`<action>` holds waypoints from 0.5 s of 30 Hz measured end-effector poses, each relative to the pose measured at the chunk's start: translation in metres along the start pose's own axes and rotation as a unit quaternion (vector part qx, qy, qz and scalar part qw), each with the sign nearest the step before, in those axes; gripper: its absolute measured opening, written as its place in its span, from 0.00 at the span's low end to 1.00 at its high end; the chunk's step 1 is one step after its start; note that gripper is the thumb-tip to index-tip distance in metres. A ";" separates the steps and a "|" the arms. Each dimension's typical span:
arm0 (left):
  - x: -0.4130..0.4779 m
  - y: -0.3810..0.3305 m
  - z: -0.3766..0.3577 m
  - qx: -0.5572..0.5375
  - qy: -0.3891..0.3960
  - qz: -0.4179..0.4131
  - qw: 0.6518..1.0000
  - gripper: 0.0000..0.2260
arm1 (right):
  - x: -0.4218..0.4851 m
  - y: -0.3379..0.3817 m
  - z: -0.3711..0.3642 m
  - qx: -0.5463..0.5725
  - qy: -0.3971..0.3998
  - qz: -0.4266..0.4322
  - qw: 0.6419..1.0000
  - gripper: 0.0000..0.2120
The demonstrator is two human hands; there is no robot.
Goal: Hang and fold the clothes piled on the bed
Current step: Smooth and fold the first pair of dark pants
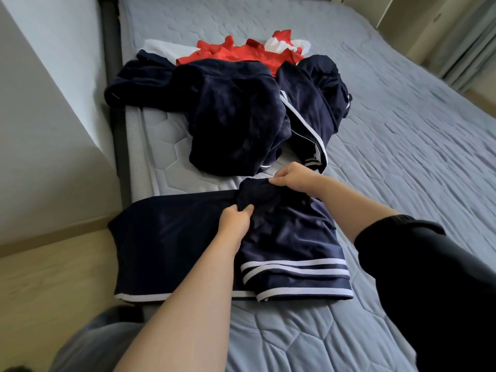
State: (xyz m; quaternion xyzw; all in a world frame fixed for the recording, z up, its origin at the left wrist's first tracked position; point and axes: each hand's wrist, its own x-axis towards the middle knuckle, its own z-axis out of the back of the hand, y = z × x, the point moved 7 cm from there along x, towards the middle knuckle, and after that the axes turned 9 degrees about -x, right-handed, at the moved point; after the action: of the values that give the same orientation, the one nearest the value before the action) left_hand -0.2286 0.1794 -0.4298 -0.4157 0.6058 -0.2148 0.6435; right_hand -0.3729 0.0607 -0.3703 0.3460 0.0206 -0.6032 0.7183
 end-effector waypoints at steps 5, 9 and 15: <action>-0.002 0.011 0.005 -0.022 -0.010 0.040 0.999 0.16 | 0.003 0.006 0.012 -0.179 -0.164 -0.010 0.970 0.15; -0.019 -0.015 0.027 0.160 -0.204 -0.137 0.956 0.15 | -0.055 0.007 0.023 -0.056 -0.451 0.087 0.887 0.08; -0.083 -0.054 -0.030 0.280 -0.105 -0.594 0.747 0.11 | -0.110 -0.043 0.001 0.032 -0.491 0.027 0.870 0.11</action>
State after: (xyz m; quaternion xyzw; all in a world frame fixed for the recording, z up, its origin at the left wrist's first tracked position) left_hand -0.2596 0.2059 -0.3342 -0.5127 0.0777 -0.6684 0.5332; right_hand -0.4407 0.1524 -0.3406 0.0278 -0.3635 -0.6758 0.6406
